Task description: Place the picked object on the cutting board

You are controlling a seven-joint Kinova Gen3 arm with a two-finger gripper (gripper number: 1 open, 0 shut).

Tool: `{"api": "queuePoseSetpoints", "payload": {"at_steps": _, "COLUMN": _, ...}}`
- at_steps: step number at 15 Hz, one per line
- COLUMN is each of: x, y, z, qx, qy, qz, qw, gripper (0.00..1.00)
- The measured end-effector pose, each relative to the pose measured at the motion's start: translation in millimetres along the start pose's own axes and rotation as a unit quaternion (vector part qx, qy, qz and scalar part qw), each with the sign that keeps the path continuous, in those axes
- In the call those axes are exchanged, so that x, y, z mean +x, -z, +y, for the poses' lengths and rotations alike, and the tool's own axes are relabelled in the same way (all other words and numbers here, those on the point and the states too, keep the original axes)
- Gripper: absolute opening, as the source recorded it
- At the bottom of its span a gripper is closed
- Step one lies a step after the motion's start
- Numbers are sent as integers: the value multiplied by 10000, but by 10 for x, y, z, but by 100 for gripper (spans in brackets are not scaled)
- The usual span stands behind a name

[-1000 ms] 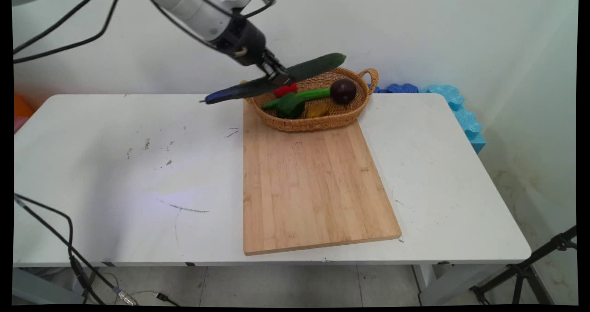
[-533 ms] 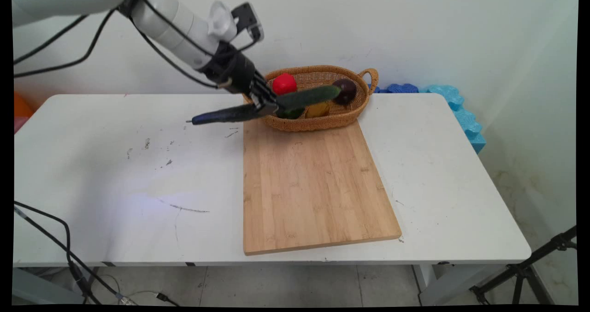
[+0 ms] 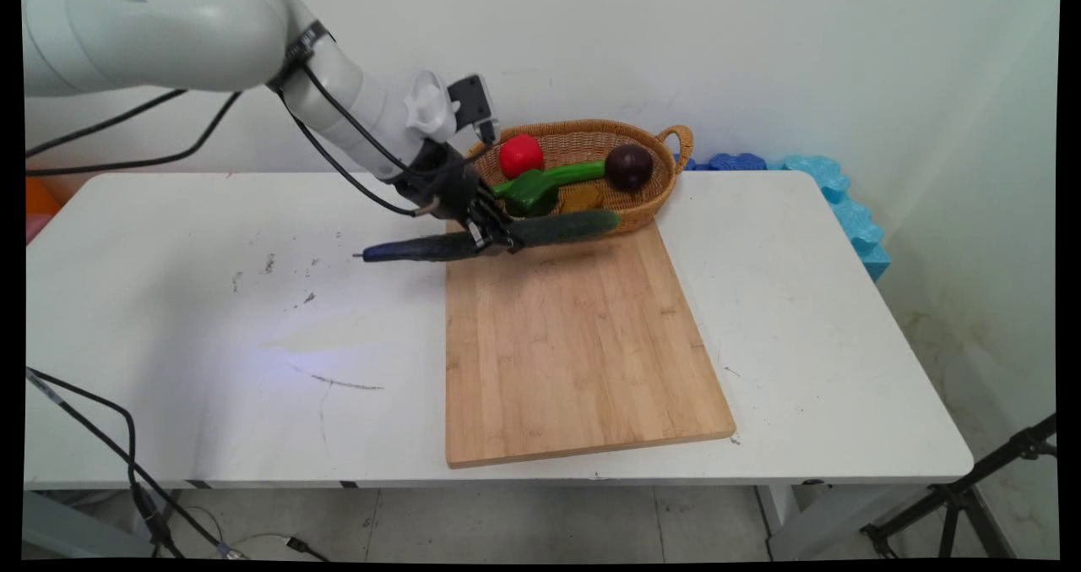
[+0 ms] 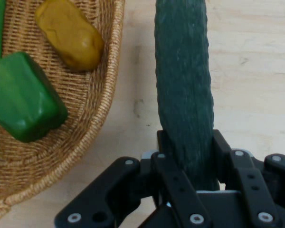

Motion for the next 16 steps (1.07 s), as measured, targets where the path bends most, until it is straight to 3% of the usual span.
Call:
{"api": "queuePoseSetpoints", "payload": {"at_steps": 6, "x": 69, "y": -238, "z": 15, "qx": 2, "qy": 139, "qz": -34, "qw": 9999, "gripper": 0}}
{"api": "queuePoseSetpoints", "payload": {"at_steps": 16, "x": 169, "y": -757, "z": 99, "qx": -204, "qy": -43, "qz": -152, "qw": 9997, "gripper": 0}}
